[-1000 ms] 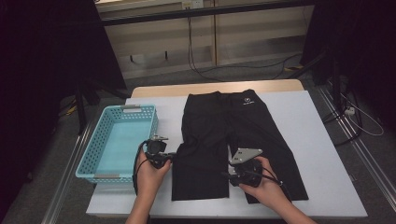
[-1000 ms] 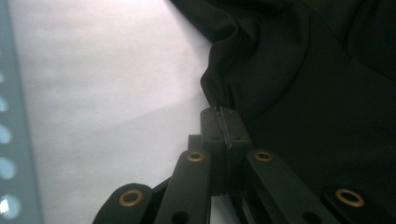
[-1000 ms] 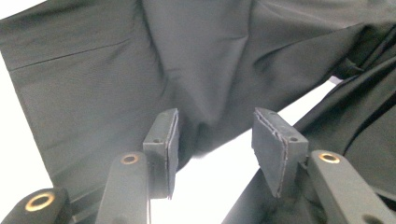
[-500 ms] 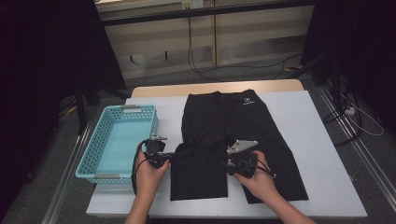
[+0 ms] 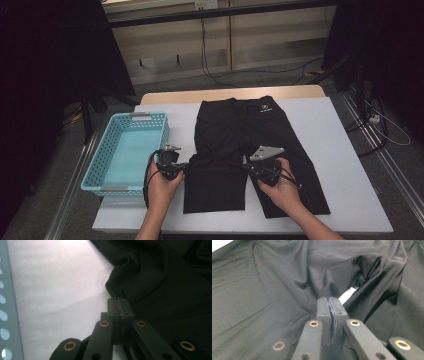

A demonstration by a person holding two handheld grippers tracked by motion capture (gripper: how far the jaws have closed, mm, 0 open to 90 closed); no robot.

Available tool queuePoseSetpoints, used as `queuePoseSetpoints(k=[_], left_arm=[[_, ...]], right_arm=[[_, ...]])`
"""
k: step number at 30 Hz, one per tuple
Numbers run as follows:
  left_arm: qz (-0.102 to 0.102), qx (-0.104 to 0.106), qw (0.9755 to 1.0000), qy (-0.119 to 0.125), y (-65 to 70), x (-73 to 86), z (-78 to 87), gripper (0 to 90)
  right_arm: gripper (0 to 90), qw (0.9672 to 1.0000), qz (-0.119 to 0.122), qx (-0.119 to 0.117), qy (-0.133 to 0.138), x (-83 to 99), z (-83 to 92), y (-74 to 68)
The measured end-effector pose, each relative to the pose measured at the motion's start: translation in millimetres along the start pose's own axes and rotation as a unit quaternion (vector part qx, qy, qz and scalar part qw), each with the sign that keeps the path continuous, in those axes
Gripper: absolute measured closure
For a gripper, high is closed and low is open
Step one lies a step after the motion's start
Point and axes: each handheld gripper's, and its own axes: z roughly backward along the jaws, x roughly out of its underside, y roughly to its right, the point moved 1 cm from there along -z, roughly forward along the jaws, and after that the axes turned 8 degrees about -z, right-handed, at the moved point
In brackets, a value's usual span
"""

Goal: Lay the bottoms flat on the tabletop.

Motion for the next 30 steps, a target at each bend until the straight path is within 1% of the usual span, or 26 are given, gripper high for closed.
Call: queuePoseSetpoints(k=[2, 3, 4, 7, 10, 11, 12, 14, 17, 20, 22, 24, 25, 27, 30], left_arm=[[-0.001, 0.002, 1.0, 0.0, 0.4, 0.0, 0.2, 90.0], [-0.002, 0.003, 1.0, 0.002, 0.5, -0.2, 0.8, 90.0], [-0.003, 0.003, 1.0, 0.004, 0.8, -0.5, 1.1, 89.9], [-0.003, 0.006, 0.9999, 0.008, 1.6, -1.6, 1.7, 89.6], [-0.006, 0.007, 0.9999, 0.008, 1.6, -1.9, 2.1, 89.3], [-0.005, 0.006, 0.9999, 0.011, 1.8, -1.8, 2.3, 89.3], [-0.006, 0.009, 0.9999, 0.009, 1.5, -2.1, 3.5, 89.4], [-0.004, 0.007, 0.9999, 0.014, 1.8, -2.1, 4.3, 89.5], [-0.008, 0.008, 0.9999, 0.012, 1.9, -1.9, 4.0, 89.7], [-0.006, 0.008, 0.9999, 0.014, 3.3, -2.0, 2.3, 89.6], [-0.007, 0.011, 0.9998, 0.011, 3.7, -2.2, 2.1, 89.6], [-0.009, 0.012, 0.9998, 0.01, 3.8, -2.2, 1.9, 89.5], [-0.01, 0.013, 0.9998, 0.009, 3.9, -2.3, 1.8, 89.5], [-0.01, 0.013, 0.9998, 0.011, 4.7, -2.4, 1.2, 89.4], [-0.016, 0.013, 0.9998, 0.009, 5.5, -3.0, 0.8, 89.1]], right_arm=[[77.7, 0.9999, 0.006, 0.002, 0.01, -1.2, 2.4, -2.9], [74.0, 0.9998, 0.012, 0.009, 0.012, -1.5, 4.5, -4.5], [73.0, 0.9997, 0.017, 0.009, 0.015, -1.6, 7.2, -6.2], [69.9, 0.9995, 0.017, -0.019, 0.02, -0.1, 15.4, -14.0], [67.0, 0.9986, 0.025, -0.046, 0.001, 5.7, 16.7, -25.3], [66.5, 0.9981, 0.024, -0.056, -0.006, 8.2, 15.8, -28.3], [66.4, 0.9975, 0.026, -0.064, -0.014, 10.3, 14.9, -30.7], [66.1, 0.9965, 0.031, -0.073, -0.027, 13.3, 14.6, -34.6], [67.8, 0.9952, 0.04, -0.083, -0.033, 15.2, 15.8, -37.2], [68.8, 0.994, 0.049, -0.093, -0.032, 15.0, 18.2, -40.3], [69.8, 0.9923, 0.06, -0.102, -0.037, 16.3, 18.0, -43.5], [69.9, 0.9915, 0.068, -0.102, -0.044, 18.7, 15.4, -46.0], [70.0, 0.9908, 0.072, -0.102, -0.052, 20.7, 12.9, -46.9], [71.2, 0.99, 0.079, -0.107, -0.048, 22.7, 10.3, -48.1], [71.0, 0.9898, 0.079, -0.109, -0.047, 22.8, 9.7, -48.0]])
